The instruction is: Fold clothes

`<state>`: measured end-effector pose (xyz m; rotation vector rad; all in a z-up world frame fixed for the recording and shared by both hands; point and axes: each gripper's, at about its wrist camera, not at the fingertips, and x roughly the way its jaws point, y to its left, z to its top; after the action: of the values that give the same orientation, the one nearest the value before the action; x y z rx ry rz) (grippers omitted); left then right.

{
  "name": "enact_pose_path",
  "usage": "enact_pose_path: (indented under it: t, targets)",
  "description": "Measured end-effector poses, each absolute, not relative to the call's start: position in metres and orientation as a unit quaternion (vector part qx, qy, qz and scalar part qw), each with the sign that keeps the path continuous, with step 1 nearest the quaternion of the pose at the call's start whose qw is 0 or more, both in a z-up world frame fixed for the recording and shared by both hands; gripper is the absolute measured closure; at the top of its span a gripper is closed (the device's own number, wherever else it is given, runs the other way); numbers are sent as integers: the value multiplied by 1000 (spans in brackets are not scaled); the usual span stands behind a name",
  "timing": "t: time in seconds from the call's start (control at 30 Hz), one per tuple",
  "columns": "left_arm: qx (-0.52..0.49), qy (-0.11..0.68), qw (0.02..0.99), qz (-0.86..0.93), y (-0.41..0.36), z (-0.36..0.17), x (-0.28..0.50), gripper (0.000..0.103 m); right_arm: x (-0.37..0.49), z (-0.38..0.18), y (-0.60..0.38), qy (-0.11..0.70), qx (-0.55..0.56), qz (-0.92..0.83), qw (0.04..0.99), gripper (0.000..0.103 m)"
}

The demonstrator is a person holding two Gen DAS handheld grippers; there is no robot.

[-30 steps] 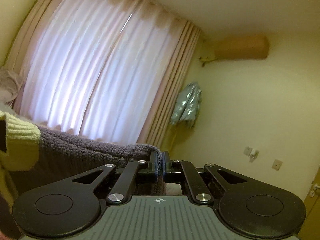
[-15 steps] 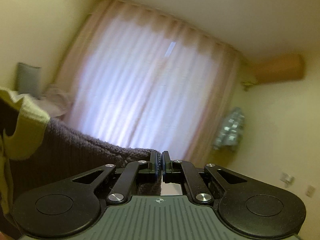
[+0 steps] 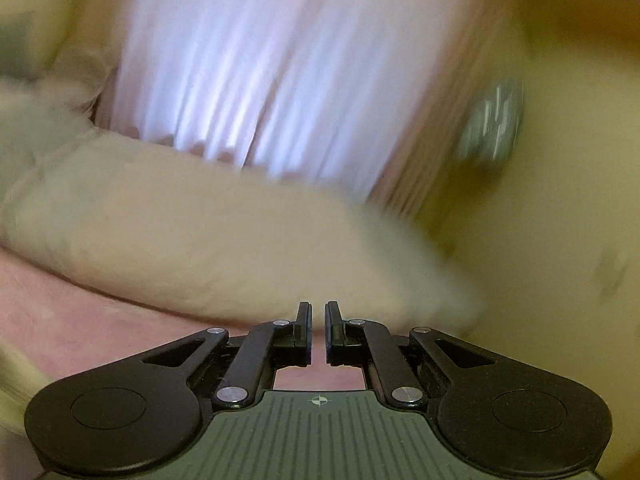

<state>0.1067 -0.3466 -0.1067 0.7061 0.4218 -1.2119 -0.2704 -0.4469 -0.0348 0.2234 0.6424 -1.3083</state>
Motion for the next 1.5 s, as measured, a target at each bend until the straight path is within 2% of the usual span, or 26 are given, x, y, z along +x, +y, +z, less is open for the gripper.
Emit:
enact_pose_path:
  t: [0.07,0.13,0.2,0.3,0.43,0.5,0.57,0.77,0.8,0.83,0.87,1.0,1.17,1.23,1.27,1.5]
  targets:
    - [351,204,740,-537,-358,-136,116,65,-278,-53,-448,285,181,-571,748,100]
    - [346,258,725,-537,-348,-166,130,65,-284,-80,-434,300,203,-576,733,99]
    - [332,311,712,-535,-319,-192,145,65,-294,-117,-415,330,235,-585,702,99]
    - [303,397,685,-531,-272,-223,158,65,-317,-164,-392,326,357,-585,651,99]
    - [273,501,631,-526,-219,-255,142,65,-361,-199,-331,216,539,-566,585,99]
    - [270,522,612,-530,-201,-256,122,65,-376,-210,-316,169,597,-550,559,99]
    - [266,530,597,-540,-190,-252,101,65,-377,-214,-314,178,613,-536,553,99]
    - [228,524,601,-559,-184,-231,57,65,-376,-228,-296,287,565,-528,566,96]
    - [221,523,604,-559,-181,-227,51,65,-379,-228,-290,290,556,-525,575,61]
    - [213,522,607,-560,-178,-222,45,65,-382,-227,-283,293,545,-523,586,11]
    - [209,521,610,-560,-175,-220,39,65,-385,-224,-275,296,529,-522,601,7]
    - [202,516,620,-555,-165,-218,11,65,-391,-217,-256,330,449,-516,650,8]
    - [195,519,630,-544,-147,-220,-21,65,-388,-244,-242,401,389,-489,670,21]
    - [199,522,634,-535,-139,-223,-29,65,-386,-263,-236,425,386,-472,668,47]
    - [200,523,637,-530,-134,-223,-32,65,-383,-272,-233,438,380,-462,671,51]
    - [201,517,667,-498,-108,-214,-32,65,-359,-320,-223,476,355,-381,709,53]
